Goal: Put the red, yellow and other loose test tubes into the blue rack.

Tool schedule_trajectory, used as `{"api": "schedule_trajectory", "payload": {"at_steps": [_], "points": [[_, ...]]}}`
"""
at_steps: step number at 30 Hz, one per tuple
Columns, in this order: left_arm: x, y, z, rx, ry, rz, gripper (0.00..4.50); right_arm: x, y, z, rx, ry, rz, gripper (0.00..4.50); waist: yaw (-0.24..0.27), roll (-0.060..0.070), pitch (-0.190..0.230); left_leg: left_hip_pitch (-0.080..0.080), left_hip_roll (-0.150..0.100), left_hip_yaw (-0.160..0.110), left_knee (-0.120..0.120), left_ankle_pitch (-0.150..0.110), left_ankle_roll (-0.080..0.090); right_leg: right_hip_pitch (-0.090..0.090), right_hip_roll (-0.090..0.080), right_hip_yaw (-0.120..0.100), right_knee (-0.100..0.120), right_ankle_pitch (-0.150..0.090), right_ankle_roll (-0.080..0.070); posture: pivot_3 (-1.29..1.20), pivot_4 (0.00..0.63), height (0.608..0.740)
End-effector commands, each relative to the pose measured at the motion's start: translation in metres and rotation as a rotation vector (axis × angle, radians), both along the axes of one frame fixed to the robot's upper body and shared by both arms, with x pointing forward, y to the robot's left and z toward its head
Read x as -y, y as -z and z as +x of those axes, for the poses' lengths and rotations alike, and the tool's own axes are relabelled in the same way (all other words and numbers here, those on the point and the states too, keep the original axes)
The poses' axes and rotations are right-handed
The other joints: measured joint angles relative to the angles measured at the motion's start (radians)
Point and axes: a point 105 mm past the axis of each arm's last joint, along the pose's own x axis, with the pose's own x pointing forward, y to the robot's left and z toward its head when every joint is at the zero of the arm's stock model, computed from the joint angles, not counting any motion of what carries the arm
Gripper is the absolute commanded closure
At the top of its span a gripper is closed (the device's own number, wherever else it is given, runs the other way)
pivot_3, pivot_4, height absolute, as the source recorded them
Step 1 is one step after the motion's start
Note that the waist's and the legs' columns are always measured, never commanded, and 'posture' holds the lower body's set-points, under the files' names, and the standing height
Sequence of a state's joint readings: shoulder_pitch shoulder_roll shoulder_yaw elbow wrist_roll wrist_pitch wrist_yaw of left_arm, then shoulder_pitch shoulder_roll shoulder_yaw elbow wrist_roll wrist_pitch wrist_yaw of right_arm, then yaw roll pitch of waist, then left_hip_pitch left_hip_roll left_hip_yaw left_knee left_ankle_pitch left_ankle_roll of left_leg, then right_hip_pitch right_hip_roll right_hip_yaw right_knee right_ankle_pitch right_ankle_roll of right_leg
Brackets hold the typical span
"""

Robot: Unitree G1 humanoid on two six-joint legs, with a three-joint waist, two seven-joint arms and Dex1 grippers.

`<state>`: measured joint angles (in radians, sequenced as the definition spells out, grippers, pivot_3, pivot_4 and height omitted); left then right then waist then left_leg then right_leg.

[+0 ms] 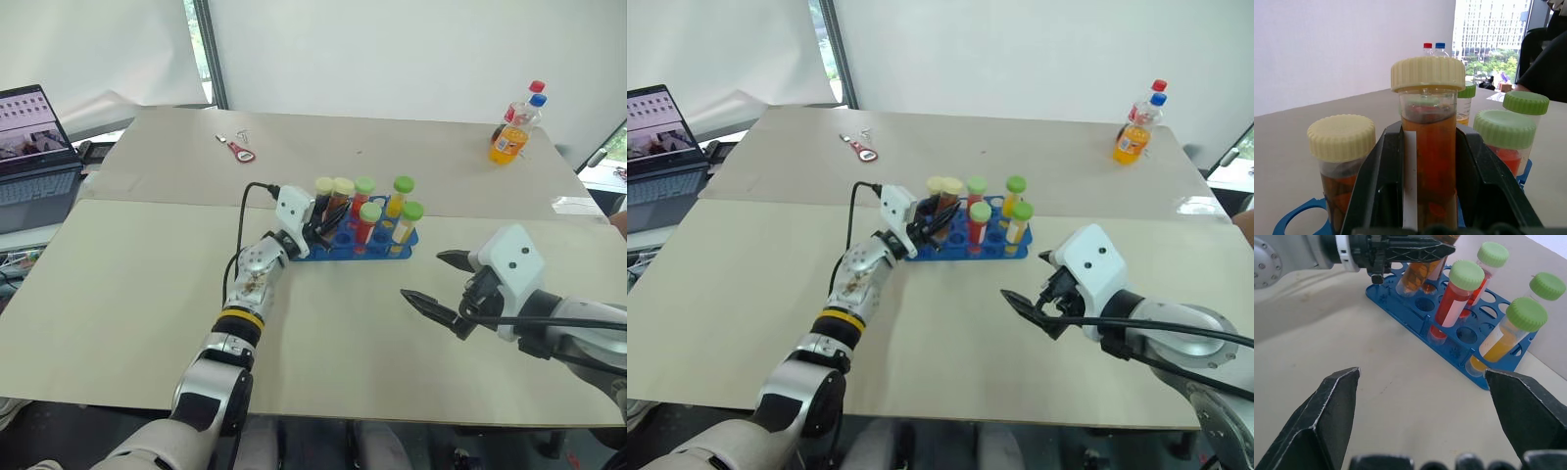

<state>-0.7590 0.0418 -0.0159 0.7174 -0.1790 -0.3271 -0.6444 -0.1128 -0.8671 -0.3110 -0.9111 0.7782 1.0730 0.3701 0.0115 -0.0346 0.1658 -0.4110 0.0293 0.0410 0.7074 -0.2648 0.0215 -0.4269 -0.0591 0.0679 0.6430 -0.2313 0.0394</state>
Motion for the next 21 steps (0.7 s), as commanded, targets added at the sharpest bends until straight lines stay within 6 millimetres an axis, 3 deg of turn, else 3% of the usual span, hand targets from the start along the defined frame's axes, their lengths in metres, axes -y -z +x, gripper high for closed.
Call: {"api": "schedule_trajectory", "payload": {"at_steps": [1, 4, 6, 8, 13, 21], "points": [[-0.003, 0.01, -0.006, 0.023, -0.02, 0.026, 3.59, -0.001, -0.006, 0.001, 0.053, 0.023, -0.002, 0.0, -0.002, 0.0, 0.0, 0.002, 0.0, 0.0, 0.0, 0.0, 0.001, 0.002, 0.0, 0.0, 0.0, 0.0, 0.0, 0.0, 0.15, 0.733], [-0.006, 0.011, -0.006, 0.014, -0.025, 0.008, 2.16, 0.001, -0.009, 0.006, 0.065, 0.043, 0.005, 0.0, -0.002, 0.0, 0.0, 0.003, 0.0, -0.001, 0.0, -0.001, 0.001, 0.003, 0.0, 0.0, -0.001, 0.0, 0.0, 0.0, 0.15, 0.733], [-0.008, 0.011, -0.007, 0.013, -0.015, 0.014, 0.99, 0.002, -0.01, 0.008, 0.067, 0.047, 0.009, 0.0, -0.002, 0.0, 0.0, 0.003, 0.0, -0.001, 0.0, 0.0, 0.001, 0.003, 0.0, 0.0, -0.001, 0.0, 0.0, 0.0, 0.15, 0.733], [-0.012, 0.011, -0.009, 0.02, -0.001, 0.04, 0.21, 0.002, -0.011, 0.01, 0.066, 0.049, 0.013, 0.0, -0.001, 0.0, 0.0, 0.003, 0.0, -0.001, 0.0, 0.0, 0.001, 0.003, 0.0, 0.0, -0.001, 0.0, 0.0, 0.0, 0.15, 0.733], [-0.037, 0.012, -0.022, 0.029, 0.053, 0.171, 0.08, 0.012, -0.017, 0.017, 0.072, 0.073, 0.035, 0.0, -0.005, 0.0, 0.0, 0.003, 0.0, -0.001, 0.0, -0.001, 0.001, 0.003, 0.0, -0.001, -0.002, 0.0, 0.0, 0.0, 0.15, 0.733], [-0.116, -0.012, -0.043, -0.09, -0.001, 0.437, 0.08, 0.048, -0.029, 0.025, 0.083, -0.017, -0.067, 0.0, -0.013, 0.001, 0.0, 0.003, 0.001, -0.001, -0.001, -0.001, 0.001, 0.003, 0.0, -0.001, -0.002, 0.0, 0.0, 0.0, 0.15, 0.733]]}}
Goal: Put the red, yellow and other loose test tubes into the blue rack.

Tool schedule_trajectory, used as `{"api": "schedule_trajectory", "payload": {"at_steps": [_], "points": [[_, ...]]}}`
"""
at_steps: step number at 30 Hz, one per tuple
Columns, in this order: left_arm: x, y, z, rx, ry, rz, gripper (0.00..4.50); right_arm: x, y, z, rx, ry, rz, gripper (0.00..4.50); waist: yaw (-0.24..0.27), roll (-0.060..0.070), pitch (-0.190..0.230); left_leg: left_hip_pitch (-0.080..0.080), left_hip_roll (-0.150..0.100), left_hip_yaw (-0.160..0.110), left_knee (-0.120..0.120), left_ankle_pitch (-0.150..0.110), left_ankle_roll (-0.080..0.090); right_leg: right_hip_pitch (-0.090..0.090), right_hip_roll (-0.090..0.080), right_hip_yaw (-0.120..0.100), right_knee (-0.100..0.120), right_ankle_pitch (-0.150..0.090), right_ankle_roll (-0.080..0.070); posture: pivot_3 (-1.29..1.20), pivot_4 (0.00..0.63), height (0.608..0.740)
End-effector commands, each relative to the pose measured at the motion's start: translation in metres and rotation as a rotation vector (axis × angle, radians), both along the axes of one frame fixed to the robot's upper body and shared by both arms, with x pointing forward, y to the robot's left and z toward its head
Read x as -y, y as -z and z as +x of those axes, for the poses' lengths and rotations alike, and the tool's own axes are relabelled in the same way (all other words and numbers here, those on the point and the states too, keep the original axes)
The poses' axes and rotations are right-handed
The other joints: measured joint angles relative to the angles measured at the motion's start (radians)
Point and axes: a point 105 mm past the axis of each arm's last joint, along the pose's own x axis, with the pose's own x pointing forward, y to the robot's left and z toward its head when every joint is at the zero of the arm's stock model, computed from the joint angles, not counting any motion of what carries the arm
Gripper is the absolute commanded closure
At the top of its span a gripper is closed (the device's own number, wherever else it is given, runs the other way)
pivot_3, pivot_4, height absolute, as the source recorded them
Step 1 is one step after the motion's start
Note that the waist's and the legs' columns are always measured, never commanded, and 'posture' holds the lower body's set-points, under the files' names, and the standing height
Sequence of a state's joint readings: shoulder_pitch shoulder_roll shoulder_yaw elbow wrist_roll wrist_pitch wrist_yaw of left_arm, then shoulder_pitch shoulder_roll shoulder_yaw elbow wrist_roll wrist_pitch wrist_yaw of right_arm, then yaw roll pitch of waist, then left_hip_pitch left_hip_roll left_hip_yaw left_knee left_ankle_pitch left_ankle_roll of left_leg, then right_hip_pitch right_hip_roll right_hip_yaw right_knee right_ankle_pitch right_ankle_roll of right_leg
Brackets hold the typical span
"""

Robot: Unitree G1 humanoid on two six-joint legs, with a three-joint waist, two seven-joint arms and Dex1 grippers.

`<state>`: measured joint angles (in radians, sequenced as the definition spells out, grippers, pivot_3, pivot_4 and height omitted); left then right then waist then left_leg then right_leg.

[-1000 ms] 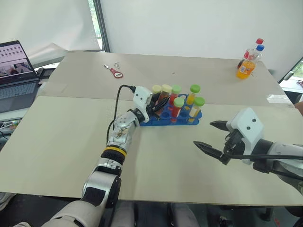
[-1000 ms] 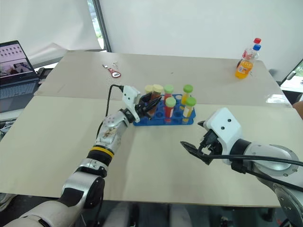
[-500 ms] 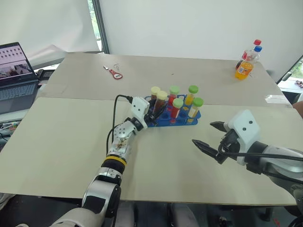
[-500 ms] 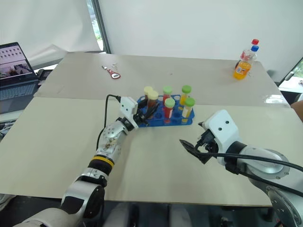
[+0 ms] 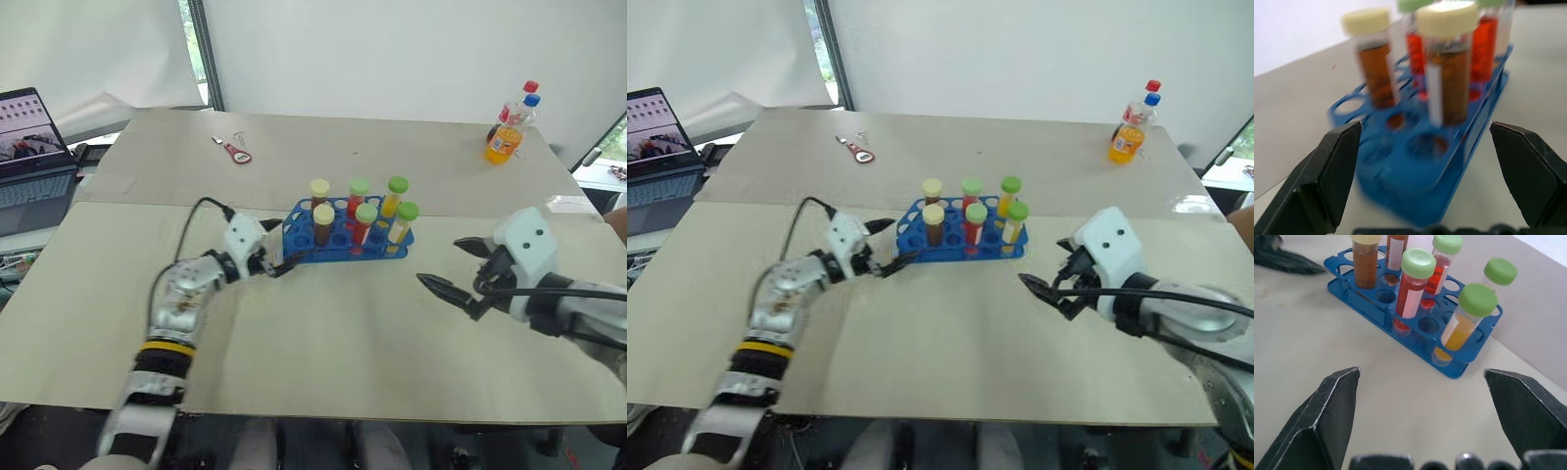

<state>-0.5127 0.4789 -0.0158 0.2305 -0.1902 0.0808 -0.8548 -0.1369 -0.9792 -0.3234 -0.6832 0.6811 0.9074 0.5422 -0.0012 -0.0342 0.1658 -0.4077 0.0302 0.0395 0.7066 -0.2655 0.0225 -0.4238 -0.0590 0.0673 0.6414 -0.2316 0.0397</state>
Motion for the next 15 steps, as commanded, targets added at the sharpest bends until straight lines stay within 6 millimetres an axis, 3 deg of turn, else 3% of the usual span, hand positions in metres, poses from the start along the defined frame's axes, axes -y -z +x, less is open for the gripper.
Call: {"api": "schedule_trajectory", "payload": {"at_steps": [1, 4, 6, 11, 15], "points": [[-0.025, -0.027, -0.014, 0.009, -0.005, 0.131, 0.08, 0.019, -0.021, 0.003, 0.053, -0.051, -0.028, 0.0, 0.001, 0.0, 0.0, 0.0, 0.0, 0.0, 0.0, 0.0, 0.0, 0.0, 0.0, 0.0, 0.0, 0.0, 0.0, 0.0, 0.15, 0.733], [-0.067, -0.034, -0.03, -0.024, -0.062, 0.339, 0.08, 0.033, -0.032, 0.006, 0.03, -0.1, -0.04, 0.0, -0.007, 0.0, 0.0, 0.001, 0.0, 0.001, -0.002, 0.0, 0.0, 0.0, 0.0, 0.0, -0.001, 0.0, 0.0, 0.0, 0.15, 0.733], [-0.081, -0.042, -0.039, -0.04, -0.067, 0.374, 0.08, 0.04, -0.038, 0.006, 0.022, -0.126, -0.059, 0.0, -0.011, 0.001, 0.0, 0.003, 0.001, 0.002, -0.004, 0.0, 0.0, 0.0, 0.0, 0.0, -0.001, 0.0, 0.0, 0.0, 0.15, 0.733], [-0.095, -0.054, -0.053, -0.086, -0.098, 0.361, 0.08, 0.049, -0.042, 0.006, 0.006, -0.161, -0.115, 0.0, -0.006, 0.001, 0.001, 0.003, 0.003, 0.003, -0.005, 0.0, 0.0, 0.0, 0.0, 0.0, -0.001, -0.001, -0.001, 0.0, 0.15, 0.733], [-0.094, -0.049, -0.061, -0.144, -0.078, 0.341, 0.08, 0.049, -0.043, 0.007, 0.006, -0.173, -0.116, 0.0, -0.007, 0.001, 0.001, 0.003, 0.002, 0.005, -0.005, 0.0, 0.0, -0.001, -0.001, 0.0, -0.001, -0.001, -0.001, 0.0, 0.15, 0.733]]}}
